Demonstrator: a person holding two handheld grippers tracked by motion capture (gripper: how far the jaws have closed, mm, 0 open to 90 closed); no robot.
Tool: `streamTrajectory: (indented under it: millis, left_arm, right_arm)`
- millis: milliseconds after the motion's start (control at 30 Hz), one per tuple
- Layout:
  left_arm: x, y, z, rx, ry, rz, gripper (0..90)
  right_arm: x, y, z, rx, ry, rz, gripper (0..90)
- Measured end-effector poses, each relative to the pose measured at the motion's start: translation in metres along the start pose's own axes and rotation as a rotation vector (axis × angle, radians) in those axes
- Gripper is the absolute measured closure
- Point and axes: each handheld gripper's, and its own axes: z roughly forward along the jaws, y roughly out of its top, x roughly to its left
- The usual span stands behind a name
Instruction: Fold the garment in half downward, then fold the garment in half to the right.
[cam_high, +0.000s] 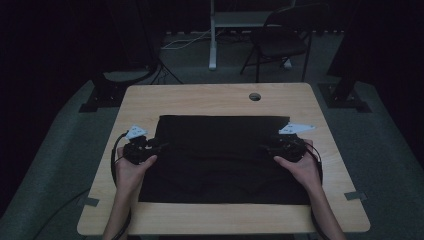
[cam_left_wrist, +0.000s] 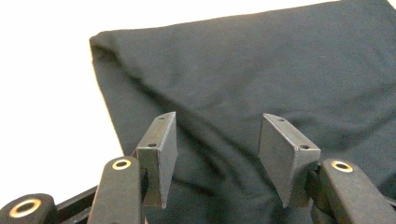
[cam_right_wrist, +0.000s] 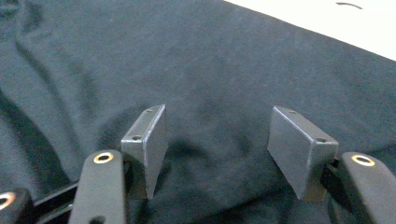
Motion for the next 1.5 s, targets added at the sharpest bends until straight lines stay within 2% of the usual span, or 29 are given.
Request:
streamTrajectory:
  millis: [67, 200, 500, 1033, 1133, 1267, 1400, 1500]
  left_arm:
    - [0.006, -0.003, -0.002, -0.009, 0.004, -0.026, 47.7]
    - [0.013, -0.006, -0.001, 0.005, 0.016, -0.055, 46.6]
    - [0.012, -0.008, 0.001, 0.033, 0.029, -0.057, 44.3]
    - [0.024, -0.014, 0.002, 0.053, 0.025, -0.121, 39.4]
    - [0.024, -0.014, 0.003, 0.063, 0.023, -0.118, 39.3]
    - [0.023, -0.015, 0.004, 0.072, -0.001, -0.126, 38.2]
    - [0.022, -0.015, 0.006, 0.085, -0.003, -0.116, 37.8]
    - [0.022, -0.015, 0.007, 0.090, 0.007, -0.125, 37.3]
  right_arm:
    - [-0.003, -0.002, 0.000, -0.007, -0.005, 0.017, 36.8]
    - [-0.008, -0.006, 0.000, -0.012, -0.009, 0.046, 36.5]
    - [-0.007, -0.007, -0.001, -0.020, -0.016, 0.052, 35.1]
    - [-0.006, -0.009, -0.005, -0.028, -0.032, 0.044, 33.6]
    - [-0.006, -0.010, -0.005, -0.026, -0.035, 0.038, 33.6]
    - [-0.006, -0.010, -0.005, -0.026, -0.034, 0.037, 33.5]
    - [-0.006, -0.011, -0.004, -0.021, -0.035, 0.038, 33.4]
    - [-0.005, -0.011, -0.004, -0.022, -0.034, 0.038, 33.3]
